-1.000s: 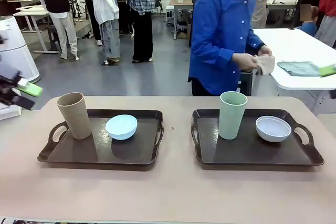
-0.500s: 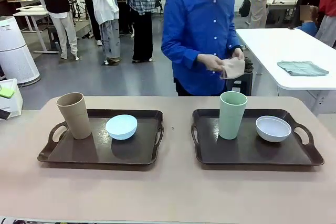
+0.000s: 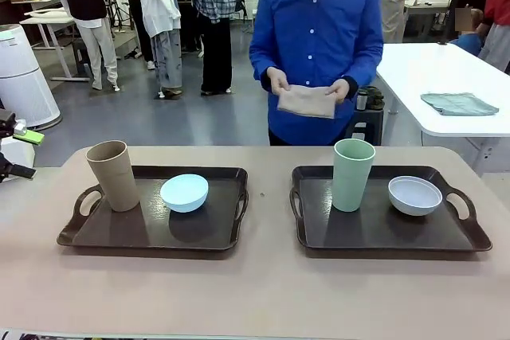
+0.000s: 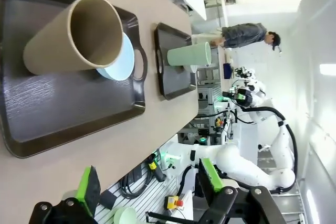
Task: Set up a tray with a mat and arrange the tableware.
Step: Pick up the Picnic Bowl and Reusable plastic cup from the Handle tray in front of the human's position and hold them in the air.
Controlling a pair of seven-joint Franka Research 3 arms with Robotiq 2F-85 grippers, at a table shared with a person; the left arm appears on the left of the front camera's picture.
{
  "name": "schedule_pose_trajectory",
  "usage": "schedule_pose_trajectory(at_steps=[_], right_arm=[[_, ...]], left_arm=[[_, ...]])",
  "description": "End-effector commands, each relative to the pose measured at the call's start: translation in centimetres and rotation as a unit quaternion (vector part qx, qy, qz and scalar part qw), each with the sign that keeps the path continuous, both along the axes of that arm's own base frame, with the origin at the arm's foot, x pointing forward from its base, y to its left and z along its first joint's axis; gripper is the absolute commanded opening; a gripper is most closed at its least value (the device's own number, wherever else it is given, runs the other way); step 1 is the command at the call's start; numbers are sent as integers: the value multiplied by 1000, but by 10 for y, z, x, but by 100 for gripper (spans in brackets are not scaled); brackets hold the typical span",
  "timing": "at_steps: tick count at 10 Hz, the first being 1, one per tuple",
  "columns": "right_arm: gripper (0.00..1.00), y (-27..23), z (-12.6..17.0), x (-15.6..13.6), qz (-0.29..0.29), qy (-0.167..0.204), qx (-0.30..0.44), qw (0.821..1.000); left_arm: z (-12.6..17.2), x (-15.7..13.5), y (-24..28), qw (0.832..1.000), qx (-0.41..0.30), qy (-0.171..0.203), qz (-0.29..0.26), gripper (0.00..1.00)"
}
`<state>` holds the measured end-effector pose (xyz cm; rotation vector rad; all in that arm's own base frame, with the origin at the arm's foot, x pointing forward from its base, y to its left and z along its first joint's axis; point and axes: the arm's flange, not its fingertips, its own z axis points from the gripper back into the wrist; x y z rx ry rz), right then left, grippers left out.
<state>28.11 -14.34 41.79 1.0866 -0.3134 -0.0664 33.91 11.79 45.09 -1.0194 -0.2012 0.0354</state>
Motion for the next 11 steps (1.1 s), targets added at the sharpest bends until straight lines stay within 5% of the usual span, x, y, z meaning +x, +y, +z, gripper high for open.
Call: schedule_pose_trajectory(at_steps=[1, 11], right_arm=[[100, 30, -16, -34, -6, -20, 0, 1000], [100, 48, -2, -22, -72, -29, -67, 995]], left_arm=[[3, -2, 7, 999, 36, 4, -13, 100], [12, -14, -4, 992, 126, -16, -8, 100]])
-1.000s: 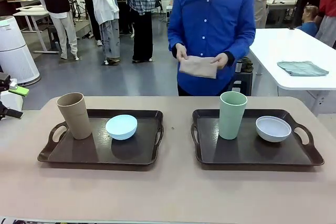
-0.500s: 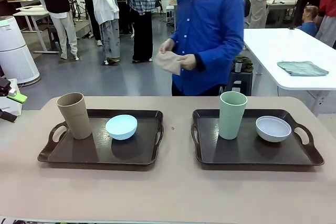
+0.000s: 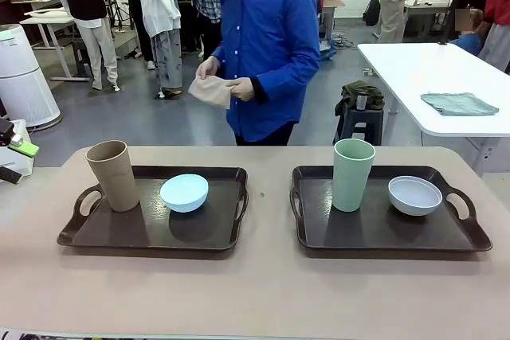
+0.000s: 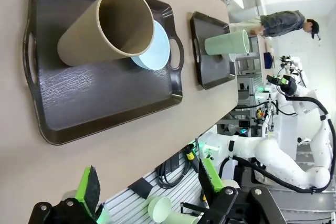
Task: Set up a tray with a mat and arrange the tableware.
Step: Pick up the Picnic Bowl and Reusable plastic cup from the Handle tray in front of the human's position and hold them in the air.
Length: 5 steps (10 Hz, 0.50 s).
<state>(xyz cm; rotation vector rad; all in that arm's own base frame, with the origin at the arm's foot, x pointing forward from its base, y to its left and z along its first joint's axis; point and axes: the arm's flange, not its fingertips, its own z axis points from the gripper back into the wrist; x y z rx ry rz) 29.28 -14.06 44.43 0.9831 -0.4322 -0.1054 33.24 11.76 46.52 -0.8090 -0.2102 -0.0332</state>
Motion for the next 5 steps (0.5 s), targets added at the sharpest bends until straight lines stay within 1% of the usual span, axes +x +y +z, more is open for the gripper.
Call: schedule_pose_trajectory(at_steps=[1, 5], right_arm=[[100, 0, 0, -3, 8, 1, 13, 1000], [100, 0, 0, -3, 8, 1, 13, 1000]], left_arm=[[-1, 1, 0, 1000, -4, 4, -2, 100], [-1, 1, 0, 1000, -4, 4, -2, 100]])
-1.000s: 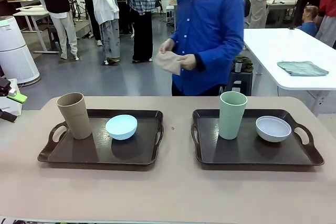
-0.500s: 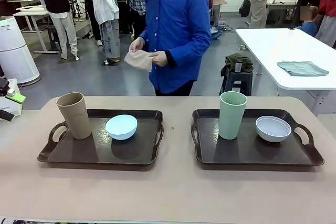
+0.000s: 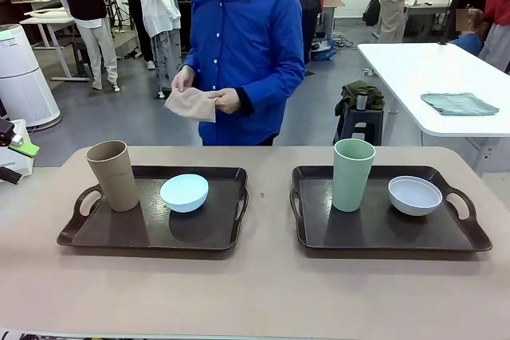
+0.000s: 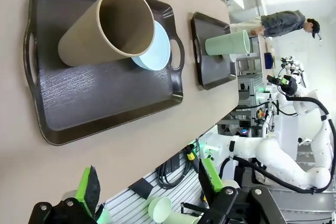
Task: Set up a tray with a mat and arrange the tableware.
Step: Pick up the Picnic Bowl and Reusable plastic cup from the Handle tray in front of the human's position and hold them in the air.
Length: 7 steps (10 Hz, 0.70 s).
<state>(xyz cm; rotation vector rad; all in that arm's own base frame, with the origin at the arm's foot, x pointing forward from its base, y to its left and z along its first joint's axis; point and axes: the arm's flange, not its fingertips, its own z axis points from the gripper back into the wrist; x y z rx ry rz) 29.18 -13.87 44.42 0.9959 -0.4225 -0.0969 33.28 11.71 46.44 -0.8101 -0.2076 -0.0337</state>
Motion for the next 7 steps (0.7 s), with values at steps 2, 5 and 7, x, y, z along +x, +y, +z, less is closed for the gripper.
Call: schedule_pose_trajectory(at_steps=[2, 5, 7], right_arm=[[100, -2, 0, -2, 1, 0, 8, 1000], [100, -2, 0, -2, 1, 0, 8, 1000], [100, -2, 0, -2, 1, 0, 8, 1000]], left_arm=[[0, 1, 0, 1000, -3, 2, -1, 100], [0, 1, 0, 1000, -3, 2, -1, 100], [0, 1, 0, 1000, -3, 2, -1, 100]])
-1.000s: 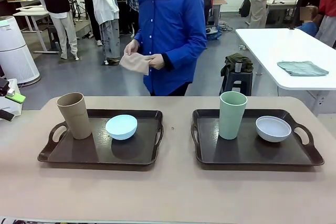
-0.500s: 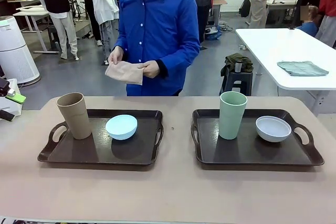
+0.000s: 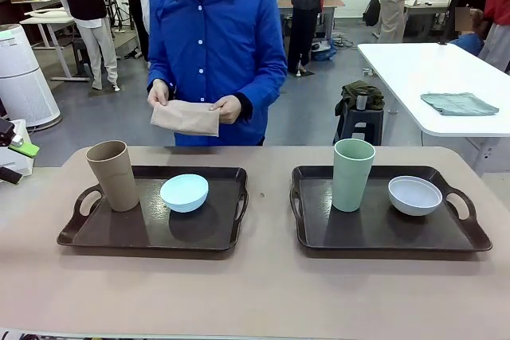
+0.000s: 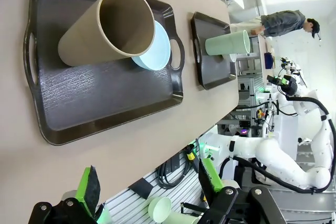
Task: Set up a tray with a mat and arrange the tableware.
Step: Pick up the Picnic Bowl and Reusable plastic cup from the Handle tray in front of the human's position and hold them in the air.
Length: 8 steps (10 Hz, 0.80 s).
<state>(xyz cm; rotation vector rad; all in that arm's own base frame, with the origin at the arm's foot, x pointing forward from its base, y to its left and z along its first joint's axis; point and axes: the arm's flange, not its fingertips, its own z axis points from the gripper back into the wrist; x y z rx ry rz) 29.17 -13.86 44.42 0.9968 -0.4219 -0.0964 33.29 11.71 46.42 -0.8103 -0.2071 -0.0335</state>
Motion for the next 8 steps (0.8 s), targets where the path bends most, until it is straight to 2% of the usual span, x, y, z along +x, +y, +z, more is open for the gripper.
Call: schedule_pose_trajectory(at_steps=[1, 8], right_arm=[[100, -2, 0, -2, 0, -1, 7, 1000], [100, -2, 0, -2, 0, -1, 7, 1000]], left_arm=[[0, 0, 0, 1000, -3, 2, -1, 100], [0, 0, 0, 1000, -3, 2, -1, 100]])
